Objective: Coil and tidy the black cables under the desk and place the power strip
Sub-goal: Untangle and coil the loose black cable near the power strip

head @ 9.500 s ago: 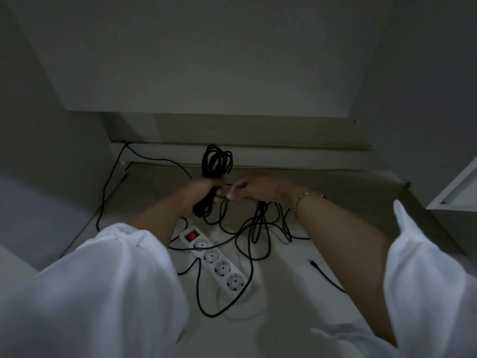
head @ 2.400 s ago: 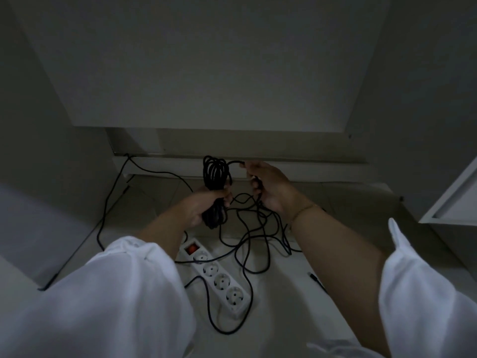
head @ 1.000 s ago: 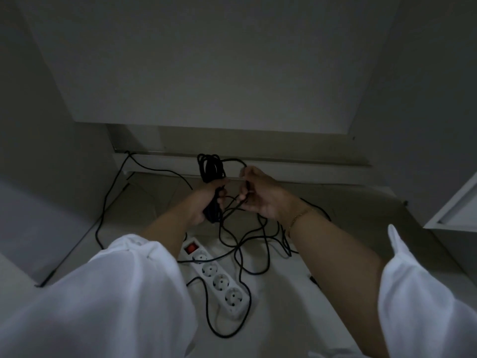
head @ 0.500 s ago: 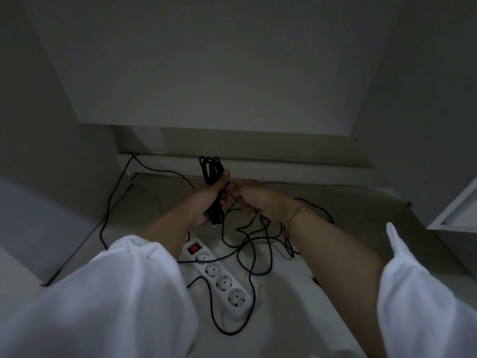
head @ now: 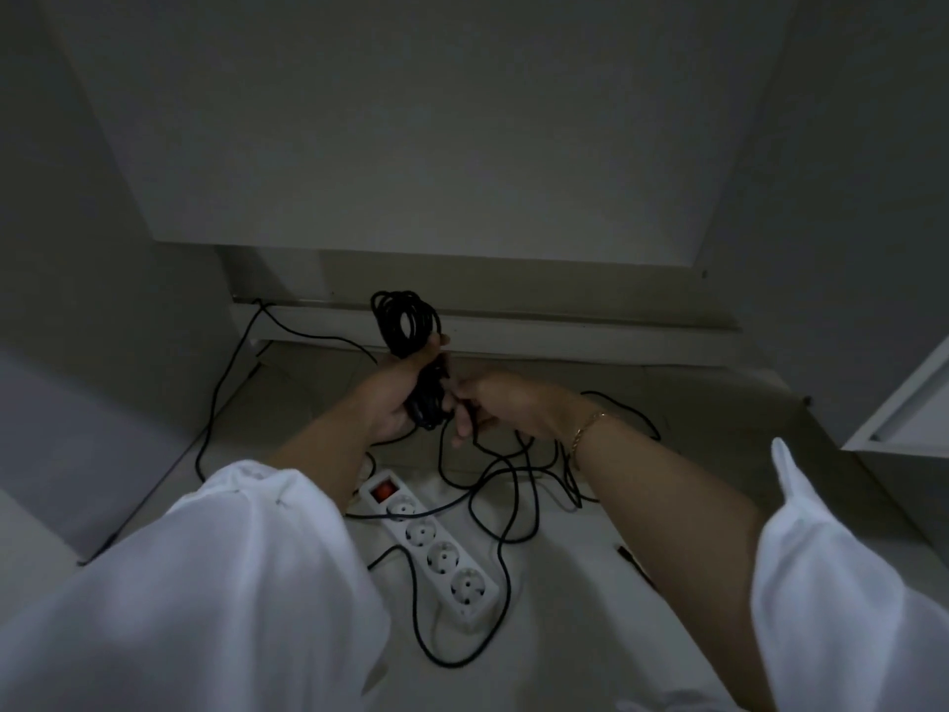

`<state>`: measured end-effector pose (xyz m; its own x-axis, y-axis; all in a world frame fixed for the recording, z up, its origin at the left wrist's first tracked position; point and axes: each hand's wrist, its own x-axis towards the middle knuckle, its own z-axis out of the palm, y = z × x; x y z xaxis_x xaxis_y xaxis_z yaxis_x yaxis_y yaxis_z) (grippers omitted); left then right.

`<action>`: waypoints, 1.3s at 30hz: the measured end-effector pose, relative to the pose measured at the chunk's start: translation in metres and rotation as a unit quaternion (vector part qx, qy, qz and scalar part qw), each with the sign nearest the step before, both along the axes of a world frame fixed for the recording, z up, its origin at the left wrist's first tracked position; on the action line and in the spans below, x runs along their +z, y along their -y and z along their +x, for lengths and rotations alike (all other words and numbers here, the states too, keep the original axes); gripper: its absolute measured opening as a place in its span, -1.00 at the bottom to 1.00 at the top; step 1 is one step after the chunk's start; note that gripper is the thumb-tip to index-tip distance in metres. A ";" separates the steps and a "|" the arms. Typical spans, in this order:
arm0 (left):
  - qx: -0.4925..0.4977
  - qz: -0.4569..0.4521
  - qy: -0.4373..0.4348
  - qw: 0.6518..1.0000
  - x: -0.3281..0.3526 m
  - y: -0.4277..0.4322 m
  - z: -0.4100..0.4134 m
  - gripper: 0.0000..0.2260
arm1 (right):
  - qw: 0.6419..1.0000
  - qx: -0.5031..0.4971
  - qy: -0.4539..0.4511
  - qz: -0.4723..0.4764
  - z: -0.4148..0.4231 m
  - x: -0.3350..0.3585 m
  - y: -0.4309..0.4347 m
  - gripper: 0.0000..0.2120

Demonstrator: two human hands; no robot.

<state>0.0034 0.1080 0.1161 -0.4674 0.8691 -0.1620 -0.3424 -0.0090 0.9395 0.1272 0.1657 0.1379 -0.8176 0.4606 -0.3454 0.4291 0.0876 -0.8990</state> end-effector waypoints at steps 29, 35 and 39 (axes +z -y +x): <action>-0.093 -0.095 -0.011 0.991 -0.005 0.000 0.006 -0.60 | 0.991 -0.054 -0.063 0.101 0.003 0.004 -0.021 -0.78; -0.172 -0.115 -0.046 0.977 -0.012 0.010 -0.007 -0.81 | 0.988 -0.087 -0.054 0.112 0.005 0.005 -0.022 -0.81; -0.106 -0.137 -0.078 0.982 -0.015 0.012 -0.017 -0.67 | 0.992 -0.089 -0.076 0.035 0.004 0.005 -0.025 -0.78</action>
